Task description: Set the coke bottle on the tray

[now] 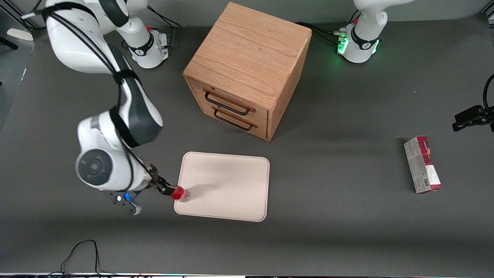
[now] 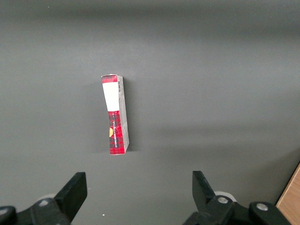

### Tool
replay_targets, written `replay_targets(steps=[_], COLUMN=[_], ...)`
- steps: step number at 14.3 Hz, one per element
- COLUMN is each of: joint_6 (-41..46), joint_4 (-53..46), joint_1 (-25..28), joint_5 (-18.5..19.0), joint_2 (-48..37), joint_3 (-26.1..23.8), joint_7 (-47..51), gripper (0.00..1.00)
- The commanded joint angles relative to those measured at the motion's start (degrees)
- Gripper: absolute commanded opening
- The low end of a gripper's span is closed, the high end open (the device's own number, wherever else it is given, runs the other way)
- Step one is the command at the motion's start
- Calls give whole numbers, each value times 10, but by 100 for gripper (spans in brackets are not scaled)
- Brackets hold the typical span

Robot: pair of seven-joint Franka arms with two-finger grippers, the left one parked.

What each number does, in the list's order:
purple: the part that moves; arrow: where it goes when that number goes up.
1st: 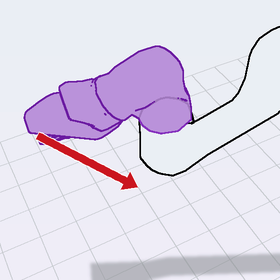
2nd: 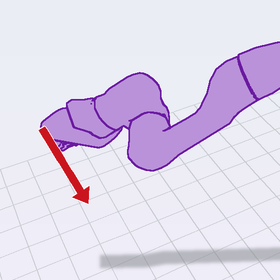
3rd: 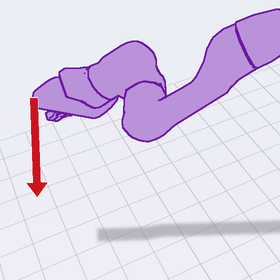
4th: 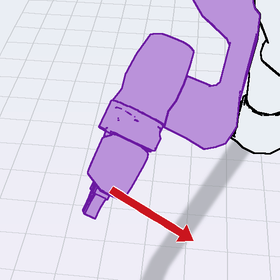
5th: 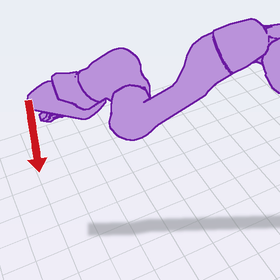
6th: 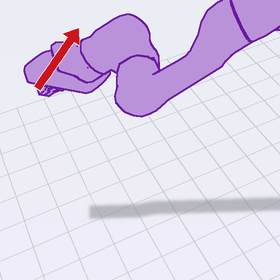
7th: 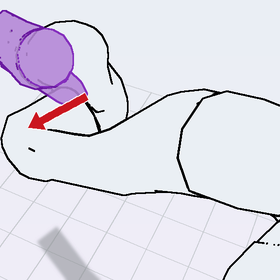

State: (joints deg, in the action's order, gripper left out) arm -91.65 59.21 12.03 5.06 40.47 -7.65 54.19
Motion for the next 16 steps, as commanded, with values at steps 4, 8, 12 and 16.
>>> replay_targets(steps=[4, 8, 12, 16], joint_6=[0, -14, -20, -43], joint_4=[243, 377, 475, 494], joint_1=[-81, -91, -89, -90], joint_5=[-36, -39, -40, -44], joint_2=[-229, -365, -468, -521], joint_3=[4, 32, 56, 70], joint_7=[-213, -346, -460, -474], gripper=[100, 100, 100, 100])
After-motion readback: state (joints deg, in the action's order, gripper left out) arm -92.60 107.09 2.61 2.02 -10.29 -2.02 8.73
